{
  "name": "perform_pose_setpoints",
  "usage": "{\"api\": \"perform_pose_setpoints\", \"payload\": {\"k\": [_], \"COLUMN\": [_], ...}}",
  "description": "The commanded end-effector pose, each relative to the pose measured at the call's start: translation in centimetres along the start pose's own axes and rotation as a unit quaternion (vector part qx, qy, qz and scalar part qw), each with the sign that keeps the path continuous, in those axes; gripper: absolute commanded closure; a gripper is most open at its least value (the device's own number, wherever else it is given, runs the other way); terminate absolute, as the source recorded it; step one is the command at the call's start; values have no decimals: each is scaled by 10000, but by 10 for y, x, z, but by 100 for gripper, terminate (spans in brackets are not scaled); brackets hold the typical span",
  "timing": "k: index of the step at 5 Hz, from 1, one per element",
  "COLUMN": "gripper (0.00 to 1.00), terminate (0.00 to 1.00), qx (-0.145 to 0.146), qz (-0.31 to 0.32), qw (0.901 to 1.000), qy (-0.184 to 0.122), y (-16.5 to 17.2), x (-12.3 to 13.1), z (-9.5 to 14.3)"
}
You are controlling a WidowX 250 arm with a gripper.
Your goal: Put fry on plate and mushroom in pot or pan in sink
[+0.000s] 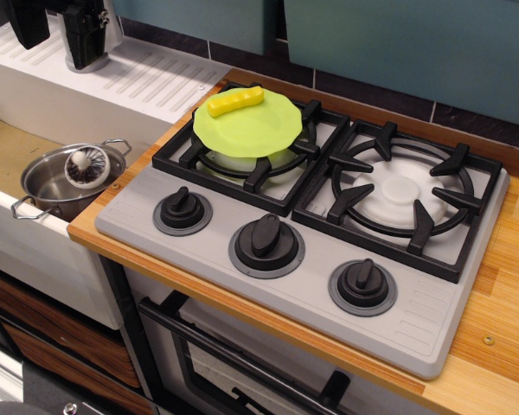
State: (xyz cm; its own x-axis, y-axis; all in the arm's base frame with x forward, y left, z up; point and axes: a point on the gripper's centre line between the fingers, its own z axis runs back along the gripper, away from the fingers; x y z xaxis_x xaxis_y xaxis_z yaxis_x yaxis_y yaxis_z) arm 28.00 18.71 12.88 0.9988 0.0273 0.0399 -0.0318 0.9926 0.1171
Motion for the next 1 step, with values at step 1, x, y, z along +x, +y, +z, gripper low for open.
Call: {"api": "perform_pose_setpoints", "payload": {"k": [1], "gripper": [0], "terminate": [100], "qx": [274], "qz": [17], "qw": [9987], "qy": [-434], "y": [0], "x": [10], "z": [31]}}
